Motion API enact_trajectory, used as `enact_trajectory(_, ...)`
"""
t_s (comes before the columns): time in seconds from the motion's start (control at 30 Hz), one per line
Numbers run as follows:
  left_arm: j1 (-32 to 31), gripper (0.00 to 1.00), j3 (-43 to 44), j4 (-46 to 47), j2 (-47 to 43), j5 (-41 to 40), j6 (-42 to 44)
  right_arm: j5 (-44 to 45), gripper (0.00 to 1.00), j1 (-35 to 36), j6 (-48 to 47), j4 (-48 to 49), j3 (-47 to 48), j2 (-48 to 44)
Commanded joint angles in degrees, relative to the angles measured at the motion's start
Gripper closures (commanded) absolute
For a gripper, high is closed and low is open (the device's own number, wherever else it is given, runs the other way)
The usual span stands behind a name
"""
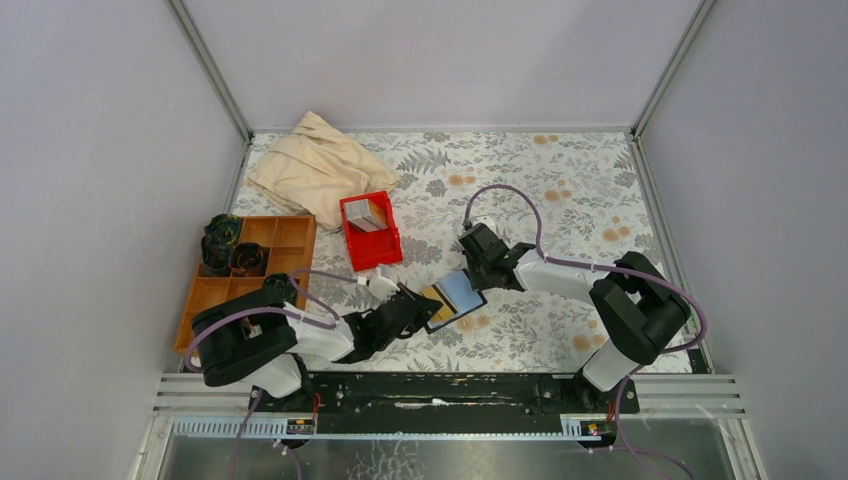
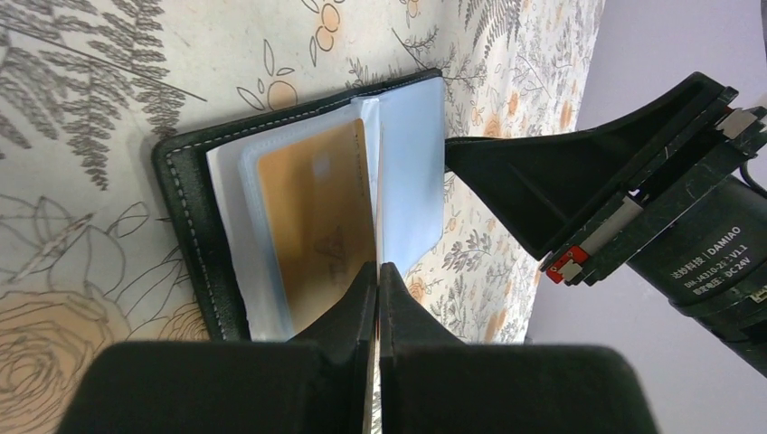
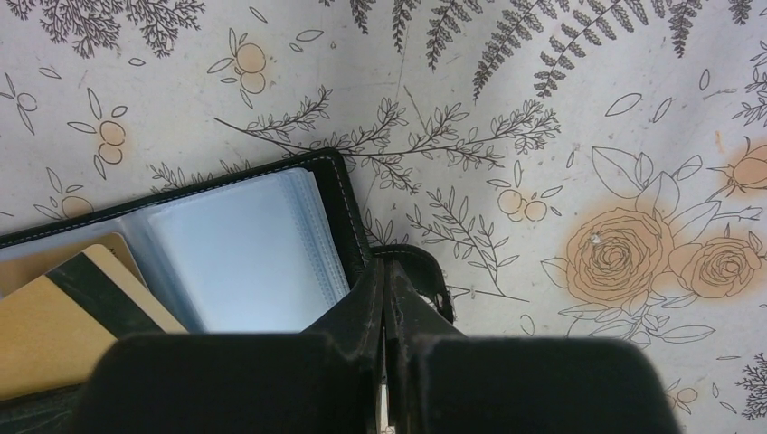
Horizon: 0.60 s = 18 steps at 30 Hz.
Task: Put the credit cards into the card holder
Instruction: Insert the credit card into the card holder.
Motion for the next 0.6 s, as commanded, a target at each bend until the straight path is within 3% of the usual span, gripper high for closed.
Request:
enact_trajectory(0.0,1.1,1.0,-0.8,9.2,2.9,1.7,-1.1,-0.7,1.0,-0.8,-0.2,1.6,1.7,0.9)
enact_trajectory(0.57,2.0,1.0,-3.5,15.6,7.4,4.4,-0.9,-2.6,1.0,-1.0,0.3,2.5,1.3,2.3)
